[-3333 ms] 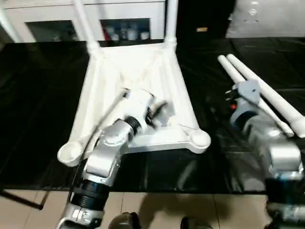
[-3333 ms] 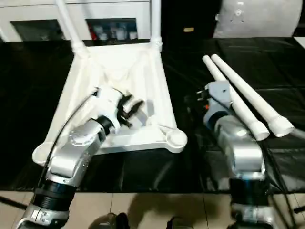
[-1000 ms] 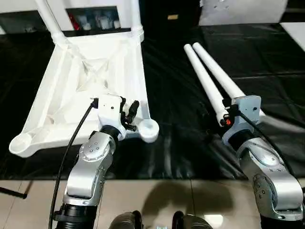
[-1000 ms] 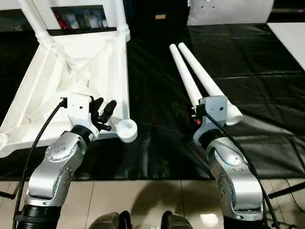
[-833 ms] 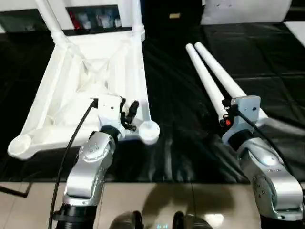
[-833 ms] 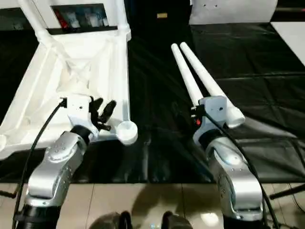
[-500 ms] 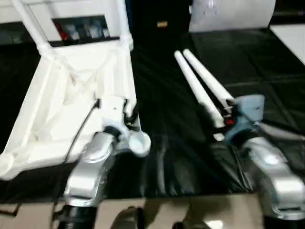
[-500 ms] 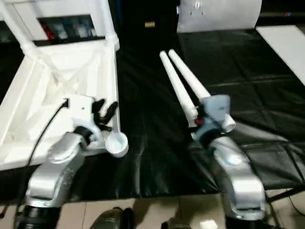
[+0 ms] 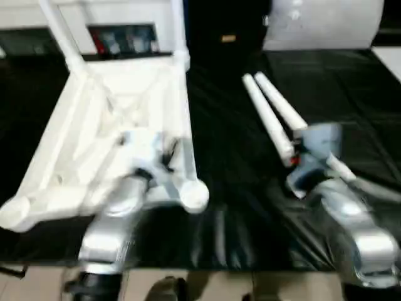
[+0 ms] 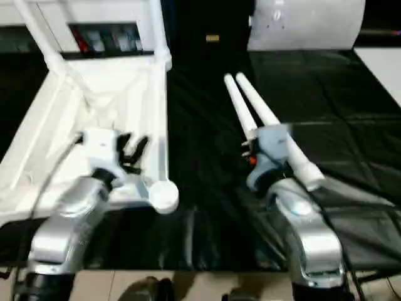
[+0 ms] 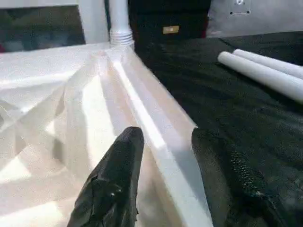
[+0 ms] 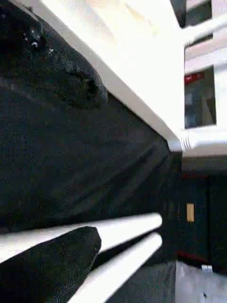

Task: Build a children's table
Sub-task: Pick table leg

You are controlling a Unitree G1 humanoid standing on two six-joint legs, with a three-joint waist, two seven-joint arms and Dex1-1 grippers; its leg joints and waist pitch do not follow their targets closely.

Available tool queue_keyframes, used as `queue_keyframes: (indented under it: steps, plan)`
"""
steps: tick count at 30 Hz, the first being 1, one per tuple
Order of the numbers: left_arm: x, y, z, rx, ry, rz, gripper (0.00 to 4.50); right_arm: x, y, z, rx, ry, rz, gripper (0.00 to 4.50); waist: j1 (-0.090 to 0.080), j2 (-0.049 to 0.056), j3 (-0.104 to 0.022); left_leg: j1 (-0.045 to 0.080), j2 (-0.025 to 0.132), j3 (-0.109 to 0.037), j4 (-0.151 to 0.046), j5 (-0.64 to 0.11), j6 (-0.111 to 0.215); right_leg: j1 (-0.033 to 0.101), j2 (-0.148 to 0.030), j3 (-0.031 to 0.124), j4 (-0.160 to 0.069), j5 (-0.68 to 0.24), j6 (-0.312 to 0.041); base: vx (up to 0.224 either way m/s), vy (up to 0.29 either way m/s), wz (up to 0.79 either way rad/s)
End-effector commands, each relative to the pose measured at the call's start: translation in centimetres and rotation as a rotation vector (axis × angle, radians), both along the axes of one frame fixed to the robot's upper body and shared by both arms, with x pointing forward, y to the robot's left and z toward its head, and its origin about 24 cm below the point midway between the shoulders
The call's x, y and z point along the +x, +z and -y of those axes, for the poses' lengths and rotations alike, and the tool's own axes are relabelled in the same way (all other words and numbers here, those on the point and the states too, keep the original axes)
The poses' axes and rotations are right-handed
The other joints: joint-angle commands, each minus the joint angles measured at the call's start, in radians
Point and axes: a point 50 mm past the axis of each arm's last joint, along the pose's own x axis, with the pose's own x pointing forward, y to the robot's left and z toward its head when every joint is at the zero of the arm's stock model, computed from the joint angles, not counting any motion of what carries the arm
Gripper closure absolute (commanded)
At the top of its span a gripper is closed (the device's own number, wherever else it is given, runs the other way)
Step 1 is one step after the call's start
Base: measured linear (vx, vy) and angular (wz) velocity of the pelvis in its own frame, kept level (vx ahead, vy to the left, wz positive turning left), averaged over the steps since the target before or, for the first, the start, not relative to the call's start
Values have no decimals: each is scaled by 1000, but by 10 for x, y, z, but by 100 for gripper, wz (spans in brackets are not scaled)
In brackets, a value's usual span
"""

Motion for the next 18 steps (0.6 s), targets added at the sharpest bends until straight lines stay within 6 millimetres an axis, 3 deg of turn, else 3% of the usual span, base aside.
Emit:
queue_keyframes:
  steps: [1, 2, 3, 4, 5, 6, 7, 8, 9, 10, 11, 12, 13, 14, 15, 16, 17, 18]
  plan:
    - [-1, 1, 7, 3, -31, 6, 252, -1, 1, 5, -12, -23, 5, 0, 18, -48, -59, 22, 82, -26, -57, -203, 260, 28, -100, 93, -167, -9, -46, 57, -49, 10]
    - [-2, 1, 7, 5, -33, 3, 252, 0, 1, 6, -16, -27, 6, 0, 46, -53, -74, -66, 44, -14, 47, -107, 191, 155, -180, 143, -184, -127, -81, 72, -59, -1]
    - [-2, 1, 7, 5, -33, 2, 252, 1, 2, 6, -17, -28, 6, 0, 58, -48, -71, -85, 58, -27, 49, -21, 126, 155, -161, 126, -177, -184, -114, 72, -59, -1]
    - [-2, 1, 7, 7, -32, -1, 252, 1, 2, 6, -17, -29, 6, 0, 59, -42, -66, -83, 61, -28, 31, 12, 110, 148, -136, 105, -178, -207, -147, 54, -39, -9]
    - [-2, 0, 7, 11, -31, -8, 252, 2, 1, 6, -23, -36, 3, 0, 54, -20, -62, -68, 72, -25, -17, 65, 103, 136, -88, 63, -178, -236, -213, 56, 8, -1]
    - [-1, -1, 7, 12, -33, -10, 252, 4, 1, 6, -26, -42, 1, 0, 44, 1, -62, -35, 105, -27, -69, 88, 115, 96, -42, 24, -163, -176, -223, 56, 8, -1]
    - [-1, -1, 7, 13, -34, -11, 252, 6, 1, 6, -29, -46, 1, 0, 36, 11, -76, -8, 126, -33, -69, 95, 122, 76, -26, 15, -142, -100, -224, 67, 60, 8]
    - [-1, -2, 8, 25, -52, -18, 252, 9, 2, 6, -38, -53, -4, 0, 21, 28, -109, 42, 158, -63, -65, 170, 177, 53, -17, -1, -91, 76, -238, 63, 74, 5]
    - [-1, -1, 8, 33, -62, -20, 252, 11, 2, 7, -43, -60, -8, 0, 15, 30, -119, 56, 166, -87, -41, 399, 255, 21, -19, -4, -65, 227, -224, 63, 74, 5]
    - [0, -1, 8, 36, -72, -23, 252, 14, 2, 8, -52, -70, -16, 0, 21, 26, -120, 57, 169, -89, -31, 483, 270, 7, -29, 6, -65, 266, -215, 26, 80, 2]
    - [0, 0, 8, 27, -74, -23, 252, 16, 2, 10, -60, -80, -25, 0, 25, 21, -116, 43, 169, -87, -28, 537, 270, 7, -41, 15, -67, 300, -214, -2, 70, 3]
    - [1, 2, 7, 15, -79, -22, 252, 19, 2, 12, -67, -96, -41, 0, 43, 15, -126, 10, 131, -62, -20, 611, 212, 32, -54, 20, -64, 427, -232, -2, 70, 3]
    - [1, 4, 7, 4, -92, -21, 252, 23, 1, 15, -75, -111, -55, 0, 49, 7, -127, 1, 126, -54, -24, 569, 193, 37, -58, 21, -68, 434, -239, 0, 0, 0]
    - [1, 4, 7, 3, -93, -20, 252, 23, 1, 15, -76, -113, -57, 0, 59, 8, -117, -13, 125, -39, -37, 404, 154, 40, -66, 18, -80, 366, -266, -71, 22, 1]
    - [1, 6, 7, 2, -115, -13, 252, 28, -1, 19, -98, -136, -82, 0, 63, 7, -102, -20, 131, -30, -54, 180, 118, 44, -77, 20, -95, 232, -291, -71, 22, 1]
    - [-1, 6, 7, 4, -152, -22, 233, 32, 0, 22, -117, -144, -93, 0, 63, -2, -100, -18, 135, -29, -62, 94, 98, 49, -79, 21, -102, 171, -301, -87, 7, 1]
    - [-3, 6, 8, 14, -190, -30, 222, 36, 1, 25, -131, -148, -101, 0, 64, 2, -91, -12, 138, -27, -77, -61, 54, 47, -79, 23, -109, 51, -308, -93, -2, 5]
    - [-5, 5, 9, 31, -221, -38, 222, 39, 2, 26, -138, -146, -108, 0, 60, -9, -85, -2, 139, -21, -86, -175, 13, 39, -78, 27, -122, -41, -300, -93, -2, 5]
